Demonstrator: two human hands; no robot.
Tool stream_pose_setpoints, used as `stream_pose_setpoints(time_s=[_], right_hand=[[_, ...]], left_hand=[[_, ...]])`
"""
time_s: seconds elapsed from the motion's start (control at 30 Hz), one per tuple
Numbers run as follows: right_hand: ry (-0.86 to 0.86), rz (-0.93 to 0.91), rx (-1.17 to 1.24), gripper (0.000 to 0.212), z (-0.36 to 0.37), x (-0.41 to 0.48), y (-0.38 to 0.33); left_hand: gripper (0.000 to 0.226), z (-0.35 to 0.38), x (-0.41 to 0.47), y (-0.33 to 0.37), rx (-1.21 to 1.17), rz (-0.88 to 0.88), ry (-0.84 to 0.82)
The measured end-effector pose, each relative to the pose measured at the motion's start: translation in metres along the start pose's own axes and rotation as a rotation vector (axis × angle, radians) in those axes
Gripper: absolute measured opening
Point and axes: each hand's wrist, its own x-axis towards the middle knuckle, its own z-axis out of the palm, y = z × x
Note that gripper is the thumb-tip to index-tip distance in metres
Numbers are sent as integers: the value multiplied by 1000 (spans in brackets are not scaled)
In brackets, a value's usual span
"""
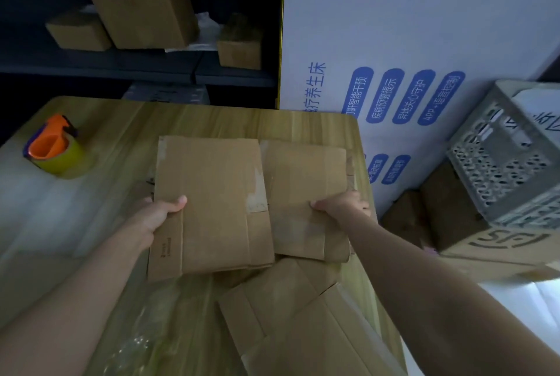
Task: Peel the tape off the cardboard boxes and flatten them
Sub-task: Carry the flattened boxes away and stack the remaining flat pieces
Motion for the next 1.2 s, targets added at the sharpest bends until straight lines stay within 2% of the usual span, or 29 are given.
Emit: stream_pose_setpoints(time_s=[0.2,0.43,0.5,0.67,0.73,0.93,1.1,1.2], right_hand=[[-55,30,40,125,2,12,-7],[-60,-94,117,114,5,18,-3],[-58,-130,172,107,6,20,-3],[-90,-144,485,62,-2,19,-5],[-116,-154,553,53,-8,17,-5],[-135,-226,769,44,-46,0,6],[-191,-302,782,35,-83,-19,29],[-202,-316,760,37,-104,-26,47]], left_hand=[[57,6,12,2,45,-13,-30],[55,20,24,5,100,-45,-61],[53,24,24,7,106,-48,-75],[56,26,20,13,99,-55,-101],[56,22,16,18,88,-51,-105],[49,3,-1,35,46,-2,-83],[48,-15,-24,46,33,-31,-93],[43,-27,-43,51,20,-62,-105]])
